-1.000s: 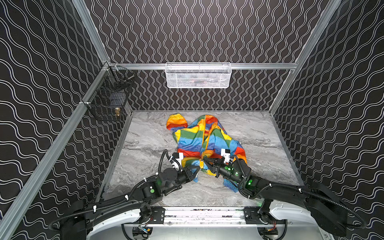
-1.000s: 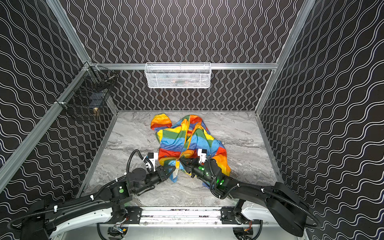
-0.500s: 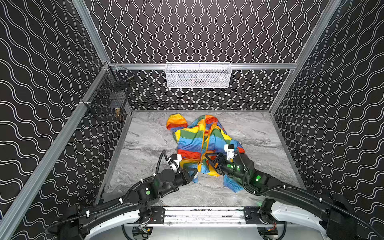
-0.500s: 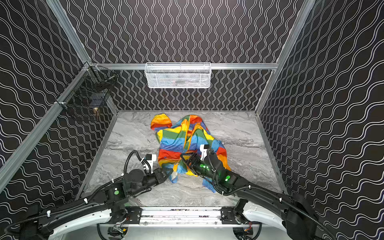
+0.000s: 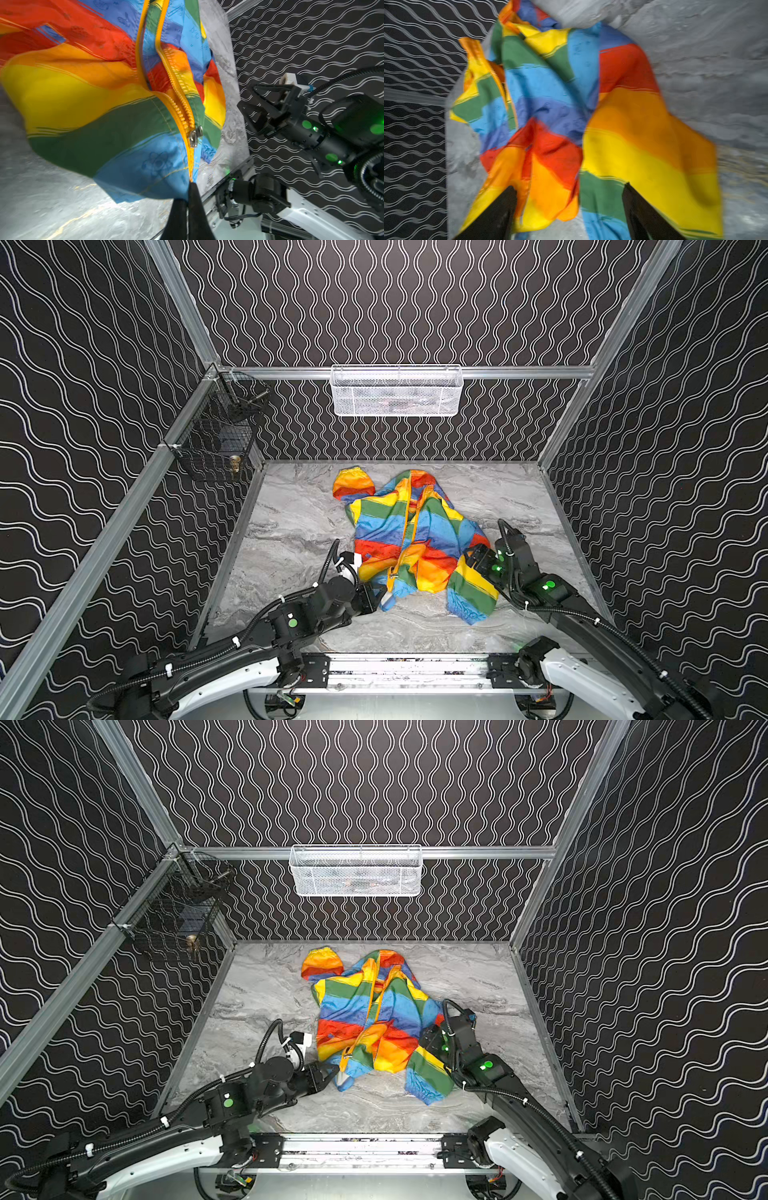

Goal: Zip up the jacket
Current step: 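Open the right gripper and lift it off the hem while the left holds the slider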

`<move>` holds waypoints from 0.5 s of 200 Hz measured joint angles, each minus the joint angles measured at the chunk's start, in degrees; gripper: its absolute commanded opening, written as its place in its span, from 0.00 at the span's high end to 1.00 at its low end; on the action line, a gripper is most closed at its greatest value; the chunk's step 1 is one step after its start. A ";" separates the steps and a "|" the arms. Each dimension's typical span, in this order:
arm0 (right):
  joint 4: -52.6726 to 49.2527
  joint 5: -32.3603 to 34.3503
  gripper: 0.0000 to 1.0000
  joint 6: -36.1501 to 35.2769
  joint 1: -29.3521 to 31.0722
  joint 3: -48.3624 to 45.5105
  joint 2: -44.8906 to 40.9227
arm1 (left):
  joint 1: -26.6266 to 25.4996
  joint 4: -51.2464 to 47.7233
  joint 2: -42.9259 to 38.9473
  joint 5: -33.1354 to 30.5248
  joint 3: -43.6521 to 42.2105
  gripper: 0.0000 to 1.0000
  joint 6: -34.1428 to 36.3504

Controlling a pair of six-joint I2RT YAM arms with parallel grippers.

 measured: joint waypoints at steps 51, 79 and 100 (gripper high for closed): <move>4.42 -4.63 0.42 -5.05 -7.04 -3.28 10.01 | 2.36 -8.61 -0.04 -2.60 4.07 1.00 4.24; 9.92 -9.16 0.57 -5.29 -7.39 -4.57 15.74 | 4.70 -11.08 1.44 -2.67 5.77 1.00 6.62; 14.95 -12.98 0.62 -4.79 -7.39 -6.84 18.49 | 6.80 -12.35 2.21 -2.27 6.69 1.00 8.57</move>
